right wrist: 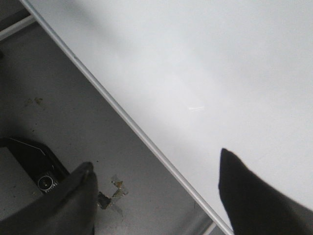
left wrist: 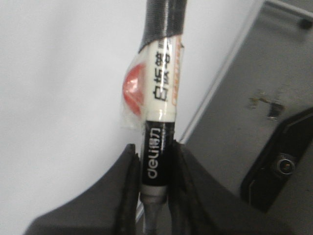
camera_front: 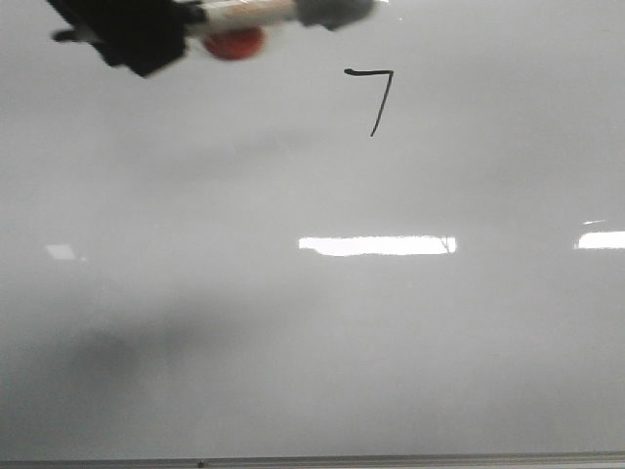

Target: Write number 7 on whiteboard

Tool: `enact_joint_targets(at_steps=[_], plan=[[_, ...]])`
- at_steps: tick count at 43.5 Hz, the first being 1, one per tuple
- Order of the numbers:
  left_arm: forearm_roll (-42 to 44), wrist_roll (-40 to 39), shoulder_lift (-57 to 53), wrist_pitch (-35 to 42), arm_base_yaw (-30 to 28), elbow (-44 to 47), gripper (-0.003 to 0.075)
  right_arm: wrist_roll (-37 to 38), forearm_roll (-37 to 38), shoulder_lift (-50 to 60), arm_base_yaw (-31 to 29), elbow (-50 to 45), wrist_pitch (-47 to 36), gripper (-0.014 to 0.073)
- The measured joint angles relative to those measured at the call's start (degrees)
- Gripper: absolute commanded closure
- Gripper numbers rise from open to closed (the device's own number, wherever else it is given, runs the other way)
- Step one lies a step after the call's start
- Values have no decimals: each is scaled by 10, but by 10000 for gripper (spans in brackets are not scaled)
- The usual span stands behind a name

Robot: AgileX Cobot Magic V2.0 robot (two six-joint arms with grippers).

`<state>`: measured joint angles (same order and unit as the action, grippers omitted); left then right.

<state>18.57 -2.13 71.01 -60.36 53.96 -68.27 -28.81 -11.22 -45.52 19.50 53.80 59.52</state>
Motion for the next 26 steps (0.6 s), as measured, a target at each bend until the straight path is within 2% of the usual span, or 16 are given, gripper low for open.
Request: enact_joint_targets(at_steps=[7,13,17,21,26], plan=[[129,-130,-69,-35,-24,38,693,6,1,3,-5,0,2,50],[122,-150,-124,9,-115,88,693,6,1,3,-5,0,2,50],[65,-114,-143,48,-205,110,693,8,1,3,-5,0,2,50],[-44,-36,-147,93,-314,131,693,8,1,3,-5,0,3,50],[-180,59,-147,195,-433,172,693,8,1,3,-5,0,3,50]])
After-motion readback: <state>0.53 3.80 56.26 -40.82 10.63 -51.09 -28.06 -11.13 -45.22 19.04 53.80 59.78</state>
